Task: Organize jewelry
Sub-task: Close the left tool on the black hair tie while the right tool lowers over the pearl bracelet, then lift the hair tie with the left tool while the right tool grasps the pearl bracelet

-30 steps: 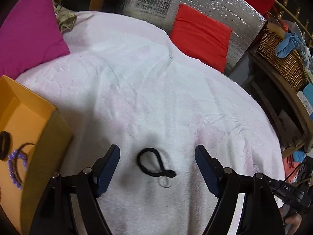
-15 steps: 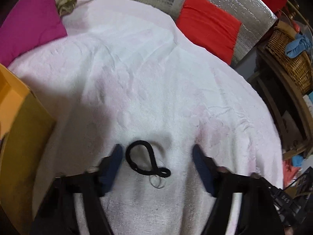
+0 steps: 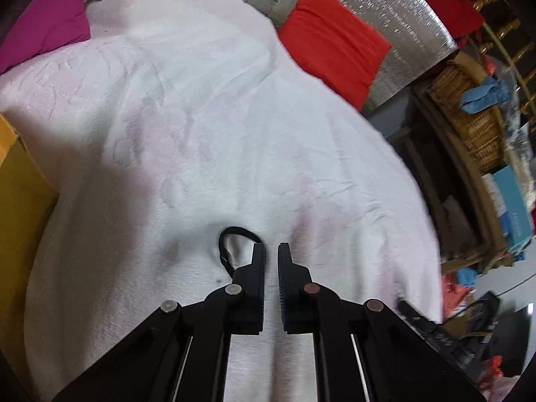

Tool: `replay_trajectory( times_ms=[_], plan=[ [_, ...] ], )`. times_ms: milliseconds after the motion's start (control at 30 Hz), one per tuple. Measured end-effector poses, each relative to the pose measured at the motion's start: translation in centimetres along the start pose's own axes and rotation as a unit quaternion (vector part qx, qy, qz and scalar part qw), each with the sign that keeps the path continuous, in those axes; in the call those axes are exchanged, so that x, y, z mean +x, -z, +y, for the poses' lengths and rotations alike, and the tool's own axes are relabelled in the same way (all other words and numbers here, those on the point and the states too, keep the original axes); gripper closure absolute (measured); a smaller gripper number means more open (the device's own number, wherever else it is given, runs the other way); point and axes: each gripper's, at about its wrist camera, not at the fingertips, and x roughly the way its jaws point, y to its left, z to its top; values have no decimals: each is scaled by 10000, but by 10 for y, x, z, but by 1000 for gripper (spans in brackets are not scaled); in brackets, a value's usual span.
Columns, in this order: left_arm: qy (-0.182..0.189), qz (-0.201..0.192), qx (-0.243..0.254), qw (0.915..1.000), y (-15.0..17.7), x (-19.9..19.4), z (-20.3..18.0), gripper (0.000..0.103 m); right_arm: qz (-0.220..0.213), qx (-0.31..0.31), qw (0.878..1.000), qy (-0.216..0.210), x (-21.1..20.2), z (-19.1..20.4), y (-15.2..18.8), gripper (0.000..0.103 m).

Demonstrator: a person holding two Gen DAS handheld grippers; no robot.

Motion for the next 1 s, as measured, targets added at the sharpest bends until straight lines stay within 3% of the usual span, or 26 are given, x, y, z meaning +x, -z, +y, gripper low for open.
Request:
replay_trajectory(
  times_ms=[200, 367, 467, 500, 600, 733, 867, 900, 967, 1000],
  plan=[
    [163, -173, -32, 9997, -4, -13, -3, 96, -19, 9, 10000, 9, -1, 0, 1, 68],
    [-118, -67, -209, 9997, -8, -8, 8, 96, -29, 4, 10000, 45, -1, 1, 2, 68],
    [-89, 21, -244, 9997, -7, -8, 9, 95, -21, 10, 10000, 54, 0, 2, 1, 66],
    [-141, 36, -217, 9997, -6, -7, 9, 93, -24, 6, 10000, 68, 0, 2, 1, 66],
    [-212, 71, -262, 9994, -5, -2, 9, 71, -27, -18, 10000, 80, 1, 3, 0, 64],
    [-262, 168, -235, 9992, -2, 8, 7, 67, -46, -14, 10000, 72, 1, 3, 0, 63],
    [-420, 155, -6, 9990, 1, 18, -1, 69, -67, -84, 9999, 118, 1, 6, 1, 61],
    [-459, 130, 41, 9989, 2, 20, -2, 73, -71, -95, 9999, 125, 1, 6, 1, 61],
    [-512, 189, 124, 9984, 4, 25, -4, 97, -76, -113, 9998, 130, 1, 6, 1, 61],
    [-509, 206, 129, 9984, 4, 26, -3, 97, -78, -114, 9998, 121, 1, 6, 1, 61]
  ],
)
